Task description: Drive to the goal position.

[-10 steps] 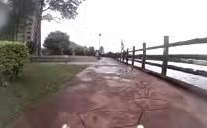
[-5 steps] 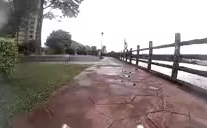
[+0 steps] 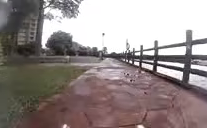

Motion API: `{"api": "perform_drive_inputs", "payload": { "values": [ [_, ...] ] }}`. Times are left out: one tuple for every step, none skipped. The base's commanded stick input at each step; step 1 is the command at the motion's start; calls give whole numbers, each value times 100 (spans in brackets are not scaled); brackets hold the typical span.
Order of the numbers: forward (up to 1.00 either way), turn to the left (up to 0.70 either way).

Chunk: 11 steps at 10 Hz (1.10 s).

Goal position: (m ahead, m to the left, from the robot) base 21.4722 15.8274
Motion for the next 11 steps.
{"api": "perform_drive_inputs", "payload": {
  "values": [
    [85, 0],
    [85, 1],
    [85, 1],
    [85, 1],
    [85, 1],
    [85, 1],
    [85, 1],
    [85, 1],
    [85, 1],
    [85, 1],
    [85, 1]
  ]
}}
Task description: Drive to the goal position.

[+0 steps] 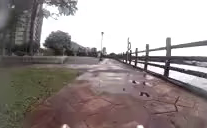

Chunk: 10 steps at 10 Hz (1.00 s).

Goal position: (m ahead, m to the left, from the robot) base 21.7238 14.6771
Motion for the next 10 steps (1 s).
{"api": "perform_drive_inputs", "payload": {
  "values": [
    [85, 1],
    [85, 1],
    [85, 1],
    [85, 1],
    [85, 1],
    [85, 1],
    [85, 1],
    [85, 1],
    [85, 1],
    [85, 1]
  ]
}}
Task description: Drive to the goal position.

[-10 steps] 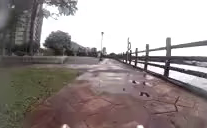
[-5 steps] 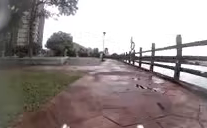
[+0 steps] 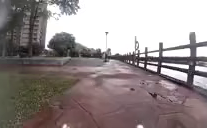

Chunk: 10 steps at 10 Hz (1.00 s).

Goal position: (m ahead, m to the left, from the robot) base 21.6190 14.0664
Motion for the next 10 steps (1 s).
{"api": "perform_drive_inputs", "payload": {
  "values": [
    [85, 1],
    [85, 1],
    [85, 1],
    [85, 1],
    [85, 1],
    [85, 1],
    [85, -22],
    [85, -33],
    [85, -33],
    [85, -33]
  ]
}}
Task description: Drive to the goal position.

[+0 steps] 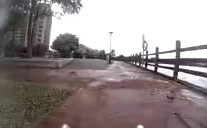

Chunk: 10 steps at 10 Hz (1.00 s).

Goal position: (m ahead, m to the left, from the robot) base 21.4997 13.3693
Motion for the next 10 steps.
{"api": "perform_drive_inputs", "payload": {
  "values": [
    [85, -33],
    [85, -14],
    [85, 1],
    [85, 1],
    [85, 1],
    [85, 1],
    [85, 1],
    [85, 1],
    [85, 1],
    [85, 1]
  ]
}}
